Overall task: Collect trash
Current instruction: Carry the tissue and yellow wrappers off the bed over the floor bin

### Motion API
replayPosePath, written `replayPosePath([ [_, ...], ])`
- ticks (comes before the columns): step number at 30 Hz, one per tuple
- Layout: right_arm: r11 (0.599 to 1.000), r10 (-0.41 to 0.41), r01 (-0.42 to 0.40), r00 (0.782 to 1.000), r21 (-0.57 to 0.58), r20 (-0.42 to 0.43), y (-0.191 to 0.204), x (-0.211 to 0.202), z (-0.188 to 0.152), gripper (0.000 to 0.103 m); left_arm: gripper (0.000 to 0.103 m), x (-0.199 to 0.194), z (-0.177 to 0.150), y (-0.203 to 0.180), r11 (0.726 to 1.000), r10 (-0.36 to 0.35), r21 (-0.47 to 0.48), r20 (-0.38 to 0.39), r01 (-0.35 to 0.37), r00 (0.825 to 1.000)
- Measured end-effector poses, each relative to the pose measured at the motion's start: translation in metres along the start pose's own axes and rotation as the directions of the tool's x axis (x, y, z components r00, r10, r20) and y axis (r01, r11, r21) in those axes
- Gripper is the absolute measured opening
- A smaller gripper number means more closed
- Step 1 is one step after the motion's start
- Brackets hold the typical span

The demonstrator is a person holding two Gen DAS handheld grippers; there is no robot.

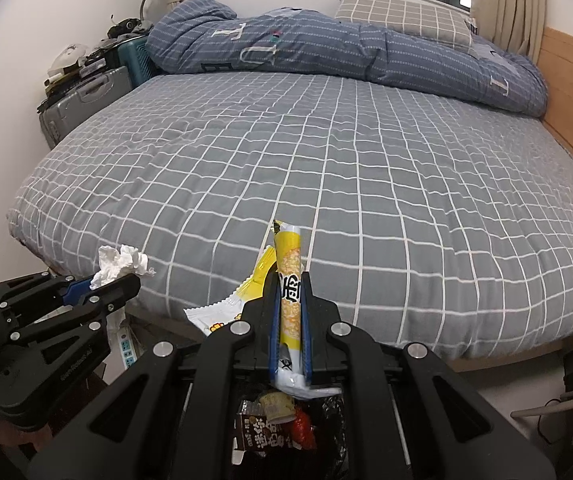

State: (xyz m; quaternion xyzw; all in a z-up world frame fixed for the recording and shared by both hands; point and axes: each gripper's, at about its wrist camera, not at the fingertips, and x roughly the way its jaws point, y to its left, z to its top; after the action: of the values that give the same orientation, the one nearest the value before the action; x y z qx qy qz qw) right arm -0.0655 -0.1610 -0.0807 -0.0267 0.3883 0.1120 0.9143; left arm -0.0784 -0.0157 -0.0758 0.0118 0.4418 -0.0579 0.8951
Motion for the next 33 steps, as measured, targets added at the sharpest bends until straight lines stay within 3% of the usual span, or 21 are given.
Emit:
replayPosePath([
  [10, 1.0, 0.02, -0.02, 0.998, 0.005, -0.06, 0.007, -0.016, -0.038, 0.008, 0.015, -0.021, -0.022, 0.005, 0.999, 0.049, 0.02, -0.032, -0.049, 0.998],
  [23, 0.999, -0.002, 0.009, 0.986, 0.036, -0.168, 0.002, -0.017, -0.086, 0.008, 0.015, -0.007, -0.06, -0.003, 1.0, 0.007, 0.007, -0.115, -0.006, 0.993],
  [29, 0.999, -0.003, 0.013, 0.967, 0.04, -0.255, 0.0, 0.012, -0.111, 0.008, 0.015, 0.02, -0.081, -0.003, 1.0, 0.018, 0.013, -0.151, -0.017, 0.988],
  [33, 0.999, 0.019, -0.005, 0.942, 0.042, -0.335, 0.004, 0.039, -0.126, 0.008, 0.015, 0.043, -0.094, 0.001, 1.0, 0.022, 0.007, -0.198, -0.021, 0.98],
])
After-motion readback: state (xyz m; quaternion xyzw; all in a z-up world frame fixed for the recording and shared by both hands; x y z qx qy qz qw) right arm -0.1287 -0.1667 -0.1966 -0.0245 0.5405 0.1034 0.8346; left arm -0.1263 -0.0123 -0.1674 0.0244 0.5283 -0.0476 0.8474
